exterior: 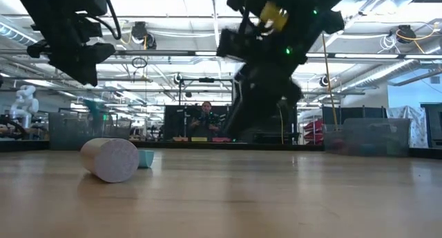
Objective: Sort blocks by size
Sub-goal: Put the blue rectangular block into the left black bin, then put the light blue half circle block into the right black bin
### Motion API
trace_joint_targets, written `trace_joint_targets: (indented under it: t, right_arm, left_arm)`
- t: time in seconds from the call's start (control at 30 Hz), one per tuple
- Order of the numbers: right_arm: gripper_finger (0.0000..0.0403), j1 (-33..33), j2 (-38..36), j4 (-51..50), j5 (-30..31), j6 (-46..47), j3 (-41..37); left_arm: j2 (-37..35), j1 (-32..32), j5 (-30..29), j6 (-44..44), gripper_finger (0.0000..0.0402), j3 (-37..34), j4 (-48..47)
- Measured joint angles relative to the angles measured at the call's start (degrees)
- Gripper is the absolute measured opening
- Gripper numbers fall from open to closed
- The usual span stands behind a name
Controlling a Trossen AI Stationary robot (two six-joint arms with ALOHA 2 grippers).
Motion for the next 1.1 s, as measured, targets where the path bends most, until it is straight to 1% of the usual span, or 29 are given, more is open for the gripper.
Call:
trace_joint_targets:
  t: [0.1,0.17,0.3,0.4,0.47,0.57,0.73,0.9,1.0,1.1]
  right_arm:
    - [0.0194,0.0,0.1,5.2,-8.7,-1.5,0.0]
    - [0.0194,0.0,0.6,9.7,-12.3,-1.7,0.0]
    - [0.0194,0.0,2.8,18.0,-16.7,-2.7,0.0]
    - [0.0195,0.0,5.5,24.5,-19.4,-2.7,0.1]
    - [0.0202,0.0,7.9,25.6,-19.5,-2.5,1.0]
    - [0.0224,-0.2,10.3,25.2,-19.3,-2.1,3.0]
    - [0.0283,-0.2,12.4,26.7,-19.3,-1.2,5.3]
    - [0.0343,-0.2,14.2,28.0,-19.4,1.6,5.4]
    - [0.0363,-0.1,15.4,29.5,-19.3,3.6,5.4]
    - [0.0367,-0.1,16.5,30.6,-19.2,3.7,5.4]
  left_arm:
    - [0.0,0.2,0.0,-0.1,0.0180,0.0,-0.5]
    - [0.0,0.2,0.0,-0.1,0.0197,0.0,-1.5]
    - [0.0,0.2,0.1,0.1,0.0207,0.0,-1.5]
    - [0.0,-0.4,1.5,2.7,0.0208,0.0,0.1]
    - [0.0,-0.9,2.5,4.1,0.0209,0.0,2.1]
    - [0.0,-1.8,3.2,4.5,0.0209,0.0,4.6]
    - [0.0,-3.5,3.2,4.5,0.0210,0.0,6.9]
    - [0.0,-4.8,3.2,4.6,0.0210,0.0,8.0]
    - [0.0,-5.3,3.2,4.5,0.0210,0.0,8.1]
    - [0.0,-5.6,3.2,4.5,0.0210,0.0,8.1]
